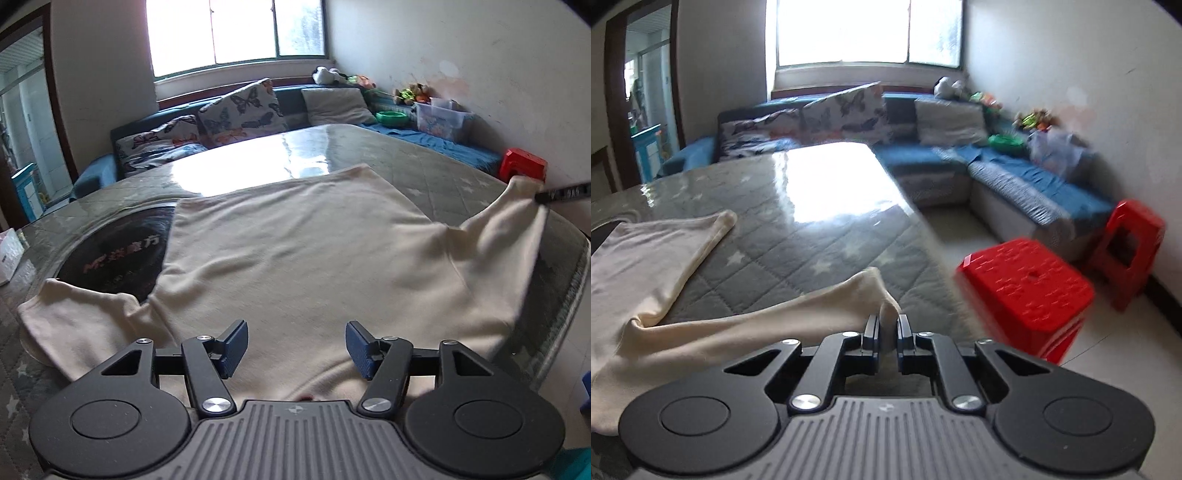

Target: Fold clothes

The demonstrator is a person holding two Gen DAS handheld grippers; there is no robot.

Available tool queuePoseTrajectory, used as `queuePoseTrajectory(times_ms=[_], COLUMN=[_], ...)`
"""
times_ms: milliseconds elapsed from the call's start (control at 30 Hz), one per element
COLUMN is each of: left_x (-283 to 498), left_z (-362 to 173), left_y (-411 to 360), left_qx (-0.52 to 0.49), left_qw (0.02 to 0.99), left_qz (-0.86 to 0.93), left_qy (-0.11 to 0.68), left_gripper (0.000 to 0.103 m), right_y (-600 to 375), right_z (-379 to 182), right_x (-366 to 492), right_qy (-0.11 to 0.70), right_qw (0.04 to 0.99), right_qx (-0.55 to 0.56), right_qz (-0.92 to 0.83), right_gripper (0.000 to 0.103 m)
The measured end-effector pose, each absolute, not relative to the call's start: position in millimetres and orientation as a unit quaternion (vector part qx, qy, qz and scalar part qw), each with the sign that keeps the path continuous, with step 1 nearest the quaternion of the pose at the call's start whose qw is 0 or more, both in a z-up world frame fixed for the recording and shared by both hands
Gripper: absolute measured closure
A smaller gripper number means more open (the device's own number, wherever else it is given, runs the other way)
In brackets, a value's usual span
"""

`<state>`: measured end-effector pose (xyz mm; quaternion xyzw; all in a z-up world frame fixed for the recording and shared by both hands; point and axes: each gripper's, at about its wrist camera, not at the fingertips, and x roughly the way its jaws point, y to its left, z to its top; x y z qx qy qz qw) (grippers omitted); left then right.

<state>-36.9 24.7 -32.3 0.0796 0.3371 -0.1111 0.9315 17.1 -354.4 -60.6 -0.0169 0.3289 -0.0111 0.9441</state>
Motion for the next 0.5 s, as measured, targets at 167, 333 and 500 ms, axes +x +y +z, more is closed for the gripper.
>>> queuePoseTrajectory(times_ms=[167,333,500], left_x=[-38,-38,-40], left_z=[-34,-34,-36], left_y=[19,21,25], left_qx=[0.083,0.082,0.070], left_qw=[0.929,0.929,0.930], left_qz=[-0.127,-0.128,-0.123], left_qy=[0.337,0.336,0.339], left_gripper=[0.039,0.036,0.033], right_y=[-363,-358,-331], right_z=[-66,-62,-62], right_x=[7,8,10], right_qy=[0.360,0.343,0.351], right_qw=[0.931,0.937,0.936], right_qx=[-0.035,-0.036,-0.033], right_qz=[-0.051,-0.056,0.023], right_gripper=[0.092,0.085,0.072])
